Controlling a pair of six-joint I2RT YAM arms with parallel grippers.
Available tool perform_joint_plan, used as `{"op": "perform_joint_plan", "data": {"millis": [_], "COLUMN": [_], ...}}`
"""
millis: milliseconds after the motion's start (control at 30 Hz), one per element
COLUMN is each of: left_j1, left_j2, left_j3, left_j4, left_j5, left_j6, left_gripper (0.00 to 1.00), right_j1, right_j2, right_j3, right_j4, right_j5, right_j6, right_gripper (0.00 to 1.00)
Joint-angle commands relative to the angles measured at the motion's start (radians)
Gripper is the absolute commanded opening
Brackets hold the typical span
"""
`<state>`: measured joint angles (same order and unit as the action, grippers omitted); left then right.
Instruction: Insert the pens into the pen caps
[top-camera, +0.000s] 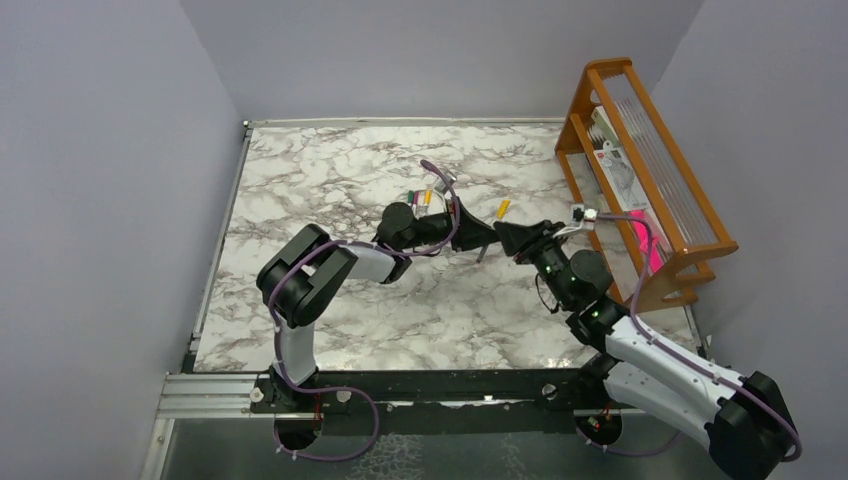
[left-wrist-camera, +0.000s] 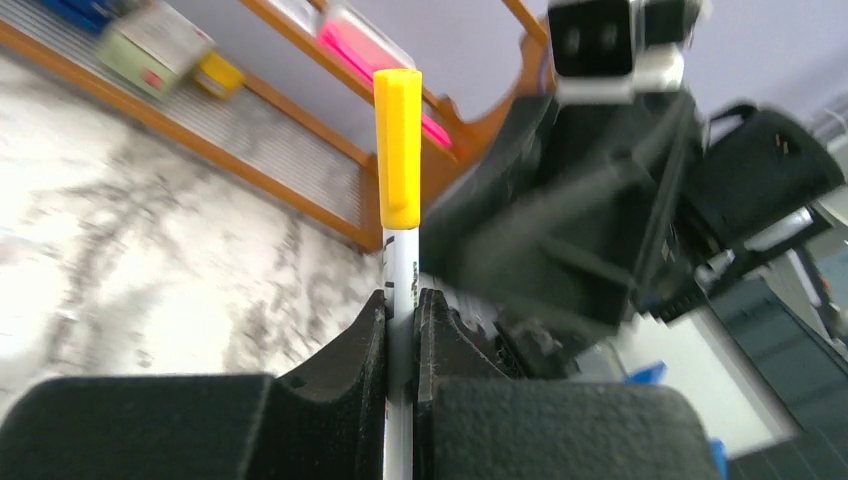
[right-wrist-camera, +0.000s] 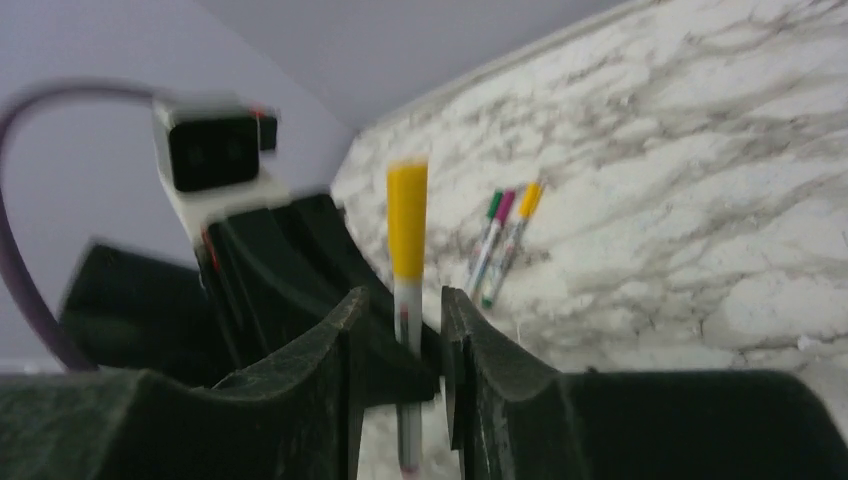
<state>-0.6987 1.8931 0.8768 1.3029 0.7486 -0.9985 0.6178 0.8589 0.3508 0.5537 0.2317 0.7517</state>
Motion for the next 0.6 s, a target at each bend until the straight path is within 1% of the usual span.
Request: {"op": "perform_joint_plan", "data": {"millis": [0,33,67,200,267,333,400,467,567], "left_j1": [0.061,0.068,0.075,0.108,0.116,0.116,0.116,0.111,0.108], "left_j2": [-0.047,-0.04,-0.035,-0.029,-0.034,-0.041,-0.052,-0.06,-0.05], "left_j3": [0.016,0.01,0.008,0.012,0.038,0.079,0.119,0.169,0.244], "left_j4": [0.033,0.011,-0.019,-0.179,-0.323,-0.491,-0.649,-0.806,-0.986], "left_j5": [-0.129,-0.122,-0.12,-0.155,-0.208,-0.3,-0.432,-0.59,-0.773], "left_j6": [0.069,0.085,0.106,0.217,0.301,0.403,0.468,0.503,0.54], "left_gripper": [0.0,0.0,0.0,0.0,0.0,0.0,0.0,0.0,0.0], "right_j1": [0.056,0.056,0.055,0.056,0.056,0.056,0.055,0.055,0.056], "right_j2": [-0.063,-0.085,-0.109,-0.202,-0.248,-0.273,-0.284,-0.285,-0.269], "right_j3": [-0.002,-0.001,-0.004,-0.031,-0.053,-0.078,-0.097,-0.112,-0.137], "right_j4": [-0.291,-0.308,-0.322,-0.393,-0.427,-0.451,-0.478,-0.491,-0.478], "right_j5": [-0.118,-0.087,-0.06,0.024,0.04,0.04,0.04,0.035,0.021], "right_j6": [-0.056,-0.072,-0.091,-0.12,-0.108,-0.095,-0.076,-0.058,-0.037], "right_gripper": [0.47,0.52,0.54,0.55,0.55,0.54,0.53,0.52,0.5]}}
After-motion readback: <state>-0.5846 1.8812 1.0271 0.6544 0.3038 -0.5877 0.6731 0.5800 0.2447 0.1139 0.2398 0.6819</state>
